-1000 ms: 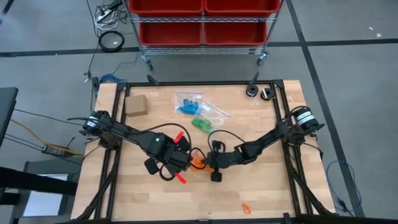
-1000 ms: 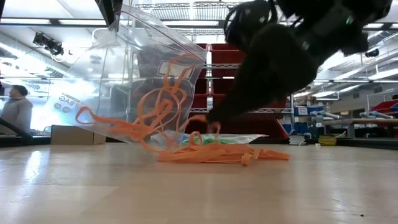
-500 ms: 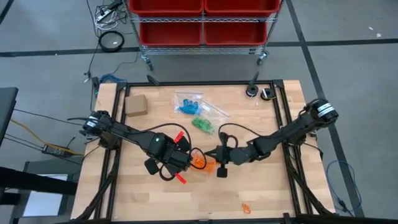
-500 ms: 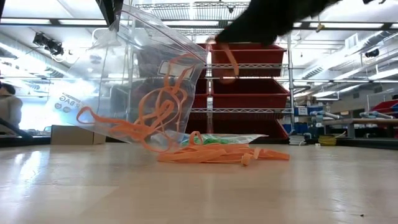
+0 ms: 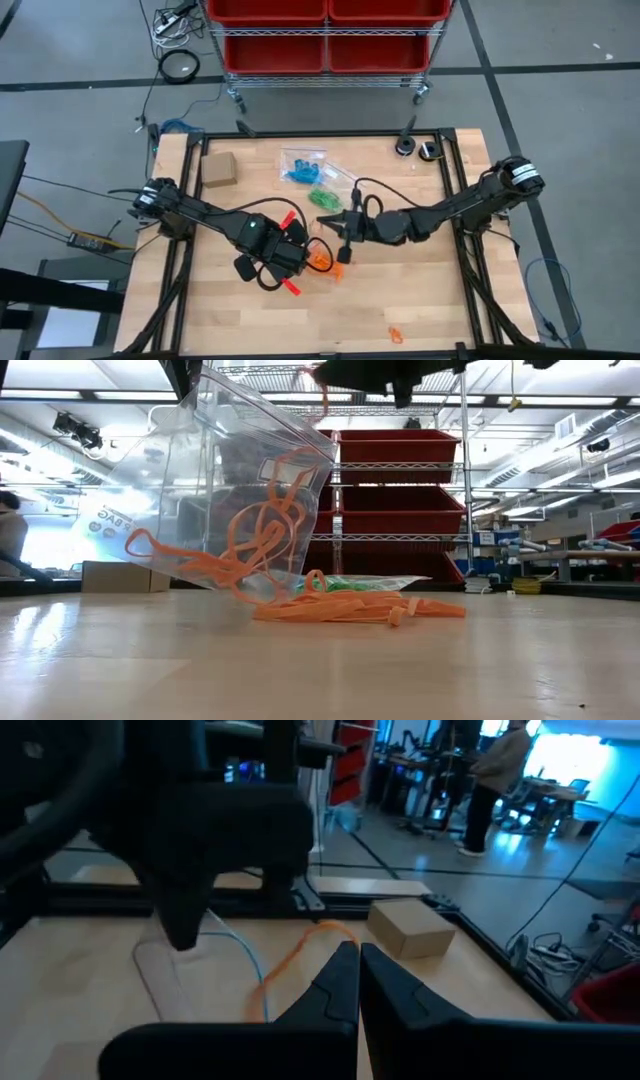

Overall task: Sort rubber bands
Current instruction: Put the orange rubber band into the transparent zip bag

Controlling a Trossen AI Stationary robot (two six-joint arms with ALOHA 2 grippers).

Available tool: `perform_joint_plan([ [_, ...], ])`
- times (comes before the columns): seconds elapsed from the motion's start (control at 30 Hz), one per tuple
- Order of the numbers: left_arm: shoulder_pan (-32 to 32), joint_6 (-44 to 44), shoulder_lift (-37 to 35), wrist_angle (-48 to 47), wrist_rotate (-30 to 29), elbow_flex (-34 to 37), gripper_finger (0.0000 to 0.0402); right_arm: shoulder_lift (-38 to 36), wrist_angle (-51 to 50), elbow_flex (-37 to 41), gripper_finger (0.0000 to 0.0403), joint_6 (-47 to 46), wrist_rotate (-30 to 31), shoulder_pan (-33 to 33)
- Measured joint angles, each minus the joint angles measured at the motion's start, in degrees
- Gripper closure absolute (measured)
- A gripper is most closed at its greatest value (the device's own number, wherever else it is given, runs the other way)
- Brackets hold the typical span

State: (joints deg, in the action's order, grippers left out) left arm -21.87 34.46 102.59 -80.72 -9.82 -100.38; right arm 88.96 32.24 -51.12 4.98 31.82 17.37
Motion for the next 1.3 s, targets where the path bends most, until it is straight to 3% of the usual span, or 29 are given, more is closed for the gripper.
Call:
perform_joint_plan([
  [0.5, 0.11, 1.07, 0.0, 0.12, 0.02, 0.0, 0.0401, 13.15, -1.0, -10.98, 0.0403, 3.03, -3.64, 0.01],
  [0.67, 0.08, 1.01, 0.0, 0.13, 0.02, 0.0, 0.0401, 14.13, -7.61, -13.29, 0.0403, 1.82, -4.2, 1.32],
  [0.83, 0.09, 0.85, 0.02, 0.01, 0.02, 0.0, 0.0401, 13.23, -17.93, -13.64, 0.0402, -5.55, -12.72, 1.66],
  [0.9, 0.12, 0.83, 0.09, 0.09, 0.02, 0.01, 0.0401, 12.86, -22.58, -13.73, 0.0396, -8.27, -13.51, 1.77],
  [1.03, 0.09, 0.66, -0.02, 0.27, 0.0, 0.0, 0.0401, 12.03, -25.51, -13.48, 0.0357, -8.95, -8.35, 3.6],
  [1.3, 0.07, 0.42, -0.09, 0.23, 0.0, -0.07, 0.0401, 5.8, -29.92, -13.48, 0.0232, -8.62, -1.46, 6.5],
])
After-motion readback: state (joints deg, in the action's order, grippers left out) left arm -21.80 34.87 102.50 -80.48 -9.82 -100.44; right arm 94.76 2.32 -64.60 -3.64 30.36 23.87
